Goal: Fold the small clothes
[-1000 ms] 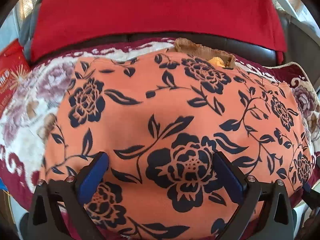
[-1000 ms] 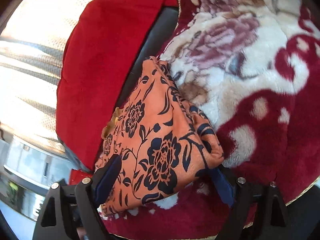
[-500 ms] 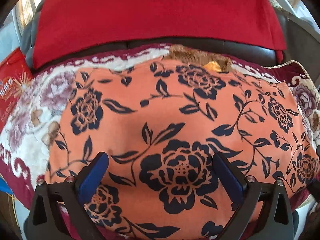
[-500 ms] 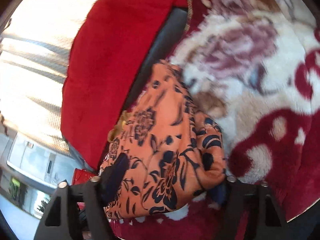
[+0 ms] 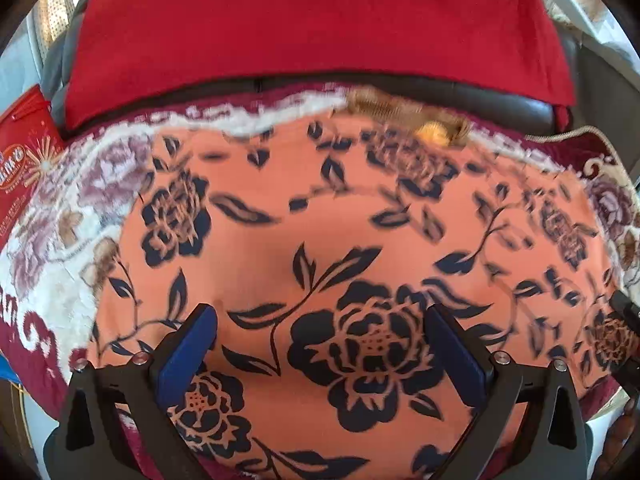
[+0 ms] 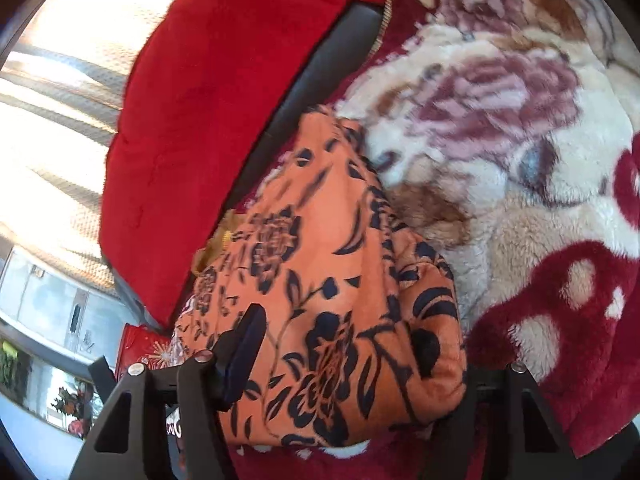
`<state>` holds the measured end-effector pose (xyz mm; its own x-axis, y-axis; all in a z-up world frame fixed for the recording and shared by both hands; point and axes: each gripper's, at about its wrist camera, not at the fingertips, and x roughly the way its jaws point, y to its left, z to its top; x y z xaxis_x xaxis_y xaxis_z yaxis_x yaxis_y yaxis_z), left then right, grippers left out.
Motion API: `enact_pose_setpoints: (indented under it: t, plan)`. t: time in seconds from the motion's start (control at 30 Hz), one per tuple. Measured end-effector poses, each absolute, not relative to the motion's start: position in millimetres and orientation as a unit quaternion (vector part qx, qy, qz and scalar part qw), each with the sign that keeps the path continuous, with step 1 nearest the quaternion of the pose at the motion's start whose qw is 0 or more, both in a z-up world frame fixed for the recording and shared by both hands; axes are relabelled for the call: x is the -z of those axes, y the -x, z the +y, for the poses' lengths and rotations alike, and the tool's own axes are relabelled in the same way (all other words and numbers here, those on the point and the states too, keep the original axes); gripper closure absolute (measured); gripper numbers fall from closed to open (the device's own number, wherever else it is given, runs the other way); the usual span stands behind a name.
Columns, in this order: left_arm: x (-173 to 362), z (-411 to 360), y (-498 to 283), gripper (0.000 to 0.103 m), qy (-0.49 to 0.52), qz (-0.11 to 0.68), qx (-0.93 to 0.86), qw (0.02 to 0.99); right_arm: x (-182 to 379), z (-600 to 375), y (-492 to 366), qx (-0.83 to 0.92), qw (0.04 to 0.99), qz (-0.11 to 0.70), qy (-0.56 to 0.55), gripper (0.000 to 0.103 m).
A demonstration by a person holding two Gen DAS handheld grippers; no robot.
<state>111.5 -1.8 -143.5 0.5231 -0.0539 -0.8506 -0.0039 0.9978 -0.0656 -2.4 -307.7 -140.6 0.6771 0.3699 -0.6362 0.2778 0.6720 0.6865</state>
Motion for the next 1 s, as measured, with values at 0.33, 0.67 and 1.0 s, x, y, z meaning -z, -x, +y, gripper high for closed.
enact_pose_setpoints:
  t: [0.33, 0.67, 1.0]
  plan:
    - [156, 7, -116, 0.0, 0.053, 0.481, 0.026, 0.875, 146, -305, -13, -0.004, 0.82, 0.431, -0.376, 0.069]
    - [156, 8, -110, 0.0, 0.041, 0.461, 0.041, 0.886, 143, -294, -23, 0.008, 0.829, 0.437, -0.348, 0.073]
    - [155, 7, -112, 0.0, 0.042, 0.462, 0.041, 0.885, 140, -289, -29, 0.015, 0.83, 0.443, -0.338, 0.078]
